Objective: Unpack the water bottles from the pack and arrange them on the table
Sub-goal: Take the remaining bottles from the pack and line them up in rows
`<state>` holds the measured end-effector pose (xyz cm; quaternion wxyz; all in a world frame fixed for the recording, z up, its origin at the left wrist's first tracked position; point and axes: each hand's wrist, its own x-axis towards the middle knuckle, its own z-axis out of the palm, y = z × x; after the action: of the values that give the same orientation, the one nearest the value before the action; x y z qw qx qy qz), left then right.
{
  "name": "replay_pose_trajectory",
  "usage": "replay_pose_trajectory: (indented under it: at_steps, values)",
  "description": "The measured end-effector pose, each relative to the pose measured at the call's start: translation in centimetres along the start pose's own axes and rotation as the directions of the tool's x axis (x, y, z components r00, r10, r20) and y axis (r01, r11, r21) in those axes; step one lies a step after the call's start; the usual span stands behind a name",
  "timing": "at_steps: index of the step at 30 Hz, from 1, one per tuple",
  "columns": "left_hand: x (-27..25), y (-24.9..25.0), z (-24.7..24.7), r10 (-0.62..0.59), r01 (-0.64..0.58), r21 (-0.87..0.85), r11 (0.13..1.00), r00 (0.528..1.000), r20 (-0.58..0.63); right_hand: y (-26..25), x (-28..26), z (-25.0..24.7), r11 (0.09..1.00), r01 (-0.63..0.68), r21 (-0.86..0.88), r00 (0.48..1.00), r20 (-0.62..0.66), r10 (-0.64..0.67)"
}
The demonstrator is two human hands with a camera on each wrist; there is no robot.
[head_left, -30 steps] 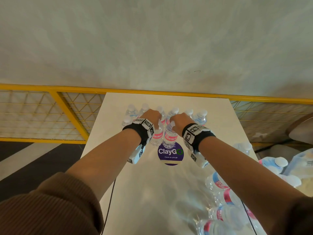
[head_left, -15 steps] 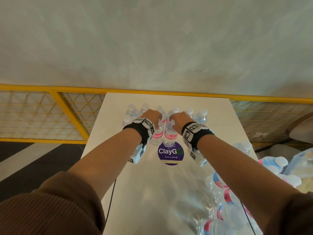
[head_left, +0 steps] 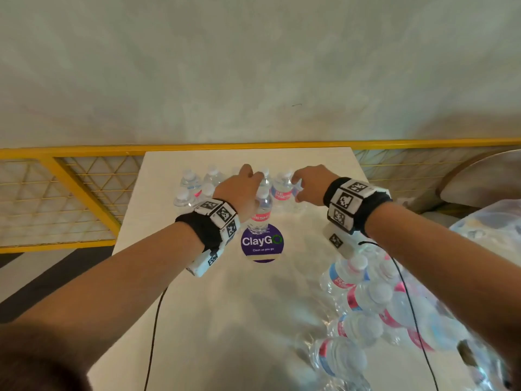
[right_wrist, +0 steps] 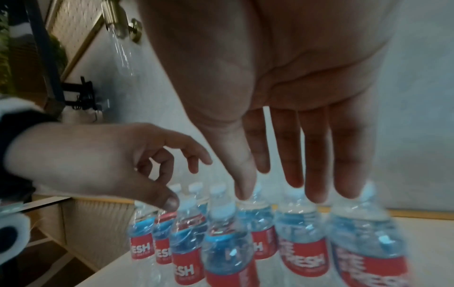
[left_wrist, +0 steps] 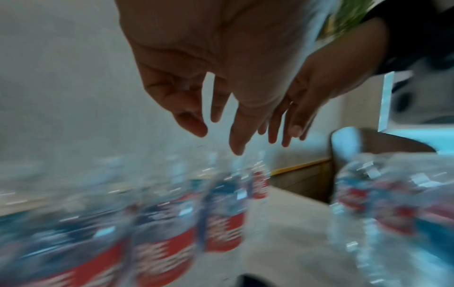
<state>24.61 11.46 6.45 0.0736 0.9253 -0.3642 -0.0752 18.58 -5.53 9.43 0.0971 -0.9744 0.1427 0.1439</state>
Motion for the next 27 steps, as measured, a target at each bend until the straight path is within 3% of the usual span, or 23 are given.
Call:
replay_pose_trajectory:
  at_steps: [3,7,12,16,21,27]
  values:
    - [-0.7,4.8,-0.2,0.197,-0.194,-0.065,0.979,0.979,0.051,4.0,-2.7,-1.7,0.993,-0.096,-0.065,0.995,0.03,0.098]
    - [-0.5,11.4,1.2,0.391,-0.374,-0.122,0.919,0.906,0.165,7.8,-6.6,-2.1,0.974,-0.177,-0.142,0.978,0.087,0.19]
    - [-0.6,16.3,3.9,0.456,-0.407,-0.208,0.89,0.82,0.347,10.2,-10.9,-0.2,0.963,-0.157,-0.22,0.96,0.194,0.201]
    - [-1.4,18.0,5.7,0.457,-0.422,-0.177,0.889,0.802,0.385,11.5,-13.0,2.4,0.964,-0.145,-0.225,0.933,0.292,0.209]
    - [-1.2,17.7,6.7,0.394,-0.348,-0.188,0.918,0.847,0.357,12.6,-13.9,4.8,0.974,-0.171,-0.147,0.937,0.281,0.207]
    - [-0.8,15.2,5.8,0.264,-0.198,-0.231,0.952,0.917,0.299,12.4,-12.3,4.1,0.981,-0.19,0.023,0.975,0.125,0.186]
